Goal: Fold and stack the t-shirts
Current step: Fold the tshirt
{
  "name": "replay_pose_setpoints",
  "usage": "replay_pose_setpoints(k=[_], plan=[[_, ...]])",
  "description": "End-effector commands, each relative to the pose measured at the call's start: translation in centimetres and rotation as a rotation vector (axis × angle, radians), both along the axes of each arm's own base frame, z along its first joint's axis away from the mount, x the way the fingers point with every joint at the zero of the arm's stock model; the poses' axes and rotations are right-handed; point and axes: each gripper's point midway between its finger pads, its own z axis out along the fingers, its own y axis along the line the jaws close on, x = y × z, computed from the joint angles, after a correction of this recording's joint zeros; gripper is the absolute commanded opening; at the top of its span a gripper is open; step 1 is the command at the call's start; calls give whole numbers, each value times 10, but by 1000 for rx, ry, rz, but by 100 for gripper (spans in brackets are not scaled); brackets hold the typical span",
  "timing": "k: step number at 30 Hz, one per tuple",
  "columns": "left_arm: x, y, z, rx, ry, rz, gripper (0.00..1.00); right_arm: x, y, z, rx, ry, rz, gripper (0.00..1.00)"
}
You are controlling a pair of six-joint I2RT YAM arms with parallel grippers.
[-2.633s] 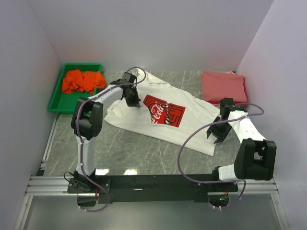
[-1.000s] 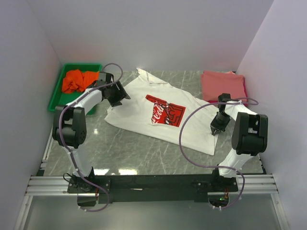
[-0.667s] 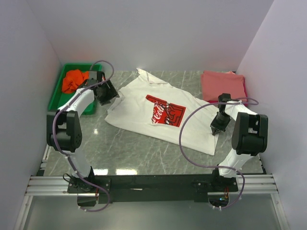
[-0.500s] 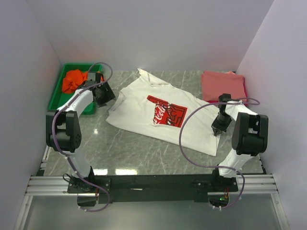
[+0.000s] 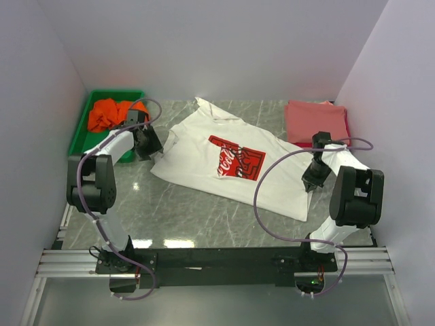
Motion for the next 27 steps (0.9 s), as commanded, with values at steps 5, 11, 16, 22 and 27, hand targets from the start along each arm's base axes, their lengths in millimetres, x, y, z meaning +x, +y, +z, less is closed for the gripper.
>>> replay_pose_setpoints(k=[5,11,16,22,27], plan=[[1,-3,-19,27,31,-33,58,-5,-6,5,-28,-9,-19,0],[-1,-9,-35,55,70,-45,57,-8,-6,3,-26,-7,-19,0],[-3,2,-37,106,74,-1,54,-9,-6,2,-26,-1,-16,0],[-2,9,-35,139,70,32,51,-9,-6,1,-26,1,-12,0],[-2,10,-39,136,72,45,49,-9,-5,0,-23,3,-8,0]])
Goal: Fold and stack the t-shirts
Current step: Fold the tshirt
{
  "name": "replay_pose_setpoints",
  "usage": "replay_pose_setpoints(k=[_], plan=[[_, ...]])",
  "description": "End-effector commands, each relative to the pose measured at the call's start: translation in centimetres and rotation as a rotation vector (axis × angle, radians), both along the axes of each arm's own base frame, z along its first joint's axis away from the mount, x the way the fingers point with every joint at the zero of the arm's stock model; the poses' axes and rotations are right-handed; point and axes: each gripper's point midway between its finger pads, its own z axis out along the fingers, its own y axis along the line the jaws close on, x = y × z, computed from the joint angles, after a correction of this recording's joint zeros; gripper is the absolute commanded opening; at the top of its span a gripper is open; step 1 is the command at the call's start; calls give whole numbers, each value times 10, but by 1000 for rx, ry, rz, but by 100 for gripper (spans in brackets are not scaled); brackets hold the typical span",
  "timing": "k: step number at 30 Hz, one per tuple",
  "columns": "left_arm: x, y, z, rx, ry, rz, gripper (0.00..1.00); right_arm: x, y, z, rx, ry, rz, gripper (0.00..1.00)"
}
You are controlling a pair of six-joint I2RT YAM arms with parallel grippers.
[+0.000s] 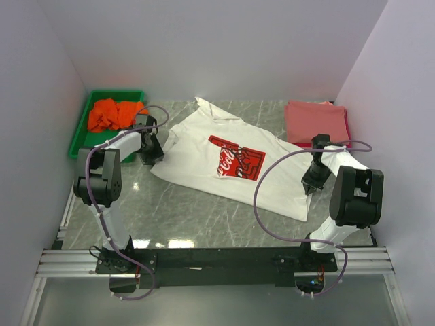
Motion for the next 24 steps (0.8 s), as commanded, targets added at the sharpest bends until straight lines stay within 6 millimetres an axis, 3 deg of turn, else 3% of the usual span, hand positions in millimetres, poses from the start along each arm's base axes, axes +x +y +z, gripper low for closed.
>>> replay_pose_setpoints(k=[1,12,24], plan=[[5,6,4,26,-22,29,49,0,-7,5,-27,-21,-8,0],[6,14,11,54,-35,45,37,-2,-8,3,-34,-6,-9,0],[-2,38,13,105,-32,94,34,-8,-10,-2,-44,28,-14,0]])
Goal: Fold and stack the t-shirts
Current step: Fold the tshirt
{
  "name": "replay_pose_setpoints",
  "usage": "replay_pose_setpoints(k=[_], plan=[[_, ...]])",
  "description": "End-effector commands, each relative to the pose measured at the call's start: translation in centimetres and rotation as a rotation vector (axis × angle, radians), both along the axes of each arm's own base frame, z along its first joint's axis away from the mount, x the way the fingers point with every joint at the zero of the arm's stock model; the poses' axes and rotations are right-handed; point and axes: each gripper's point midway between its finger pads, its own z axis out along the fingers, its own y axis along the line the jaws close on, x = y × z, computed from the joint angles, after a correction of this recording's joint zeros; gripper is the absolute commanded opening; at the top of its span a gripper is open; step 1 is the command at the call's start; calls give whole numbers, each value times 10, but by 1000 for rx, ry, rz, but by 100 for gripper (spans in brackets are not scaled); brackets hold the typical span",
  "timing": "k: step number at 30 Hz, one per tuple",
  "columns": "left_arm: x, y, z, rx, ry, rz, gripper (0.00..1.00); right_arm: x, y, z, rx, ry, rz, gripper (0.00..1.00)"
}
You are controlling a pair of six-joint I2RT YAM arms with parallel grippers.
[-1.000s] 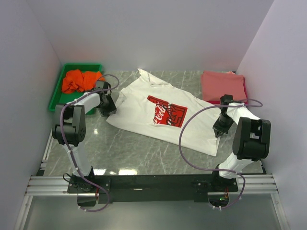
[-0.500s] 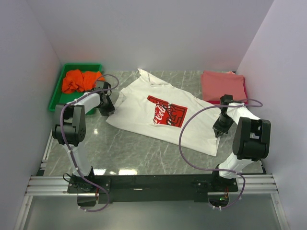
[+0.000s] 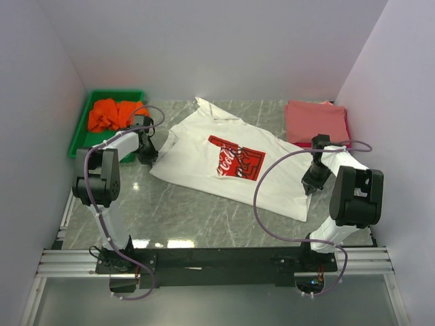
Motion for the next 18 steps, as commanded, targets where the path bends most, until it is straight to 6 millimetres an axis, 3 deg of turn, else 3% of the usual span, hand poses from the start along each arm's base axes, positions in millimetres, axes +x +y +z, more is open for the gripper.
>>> replay_pose_setpoints(k=[1,9,13,18], plan=[[-1,17,15,41,-35,38,31,-6,-9,-2,-39,24,-13,0],[-2,19,15,21,-31,37,3,-9,-10,-4,-45,38,-16,0],[-3,28,26,46,-31,34,3,-13,-13,-6,-58,57,-25,0],[-5,42,41,131,-1,10,10,-14,-14,-8,-60,64,-33,0]])
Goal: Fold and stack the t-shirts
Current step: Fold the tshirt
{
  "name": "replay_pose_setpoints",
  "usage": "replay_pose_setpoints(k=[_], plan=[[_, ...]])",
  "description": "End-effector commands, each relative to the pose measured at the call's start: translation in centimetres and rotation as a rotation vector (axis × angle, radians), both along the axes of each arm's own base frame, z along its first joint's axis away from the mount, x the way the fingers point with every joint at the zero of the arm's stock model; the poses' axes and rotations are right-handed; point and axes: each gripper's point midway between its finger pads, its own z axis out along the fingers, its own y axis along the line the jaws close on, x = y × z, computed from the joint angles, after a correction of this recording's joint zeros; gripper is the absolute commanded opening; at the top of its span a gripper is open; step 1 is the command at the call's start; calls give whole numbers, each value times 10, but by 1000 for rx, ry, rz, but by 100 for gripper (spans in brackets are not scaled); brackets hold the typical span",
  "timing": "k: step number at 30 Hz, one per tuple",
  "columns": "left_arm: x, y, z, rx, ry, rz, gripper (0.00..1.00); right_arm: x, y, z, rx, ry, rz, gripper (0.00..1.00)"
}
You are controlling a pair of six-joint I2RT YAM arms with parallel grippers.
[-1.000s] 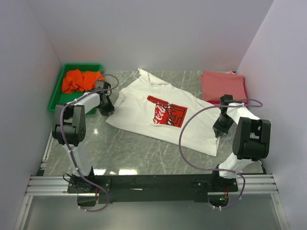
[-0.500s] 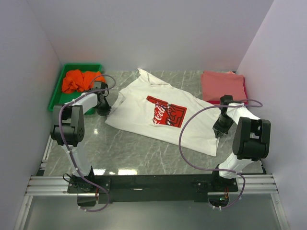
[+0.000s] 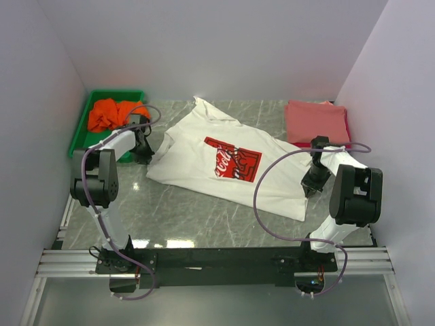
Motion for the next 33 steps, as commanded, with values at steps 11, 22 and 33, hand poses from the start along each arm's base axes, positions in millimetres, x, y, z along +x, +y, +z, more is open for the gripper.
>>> replay_pose_setpoints(k=[11,22,33], plan=[[-2,30,62,131,-61,0,35,-10,-14,-5,-53,39,-27,0],[-5,-13,25,-89,-59,-1,34,-11,-13,-5,-51,33,-24,0],[-1,-18,1,-112,-36,-6,32,-11,-12,-4,-49,26,-26,0]])
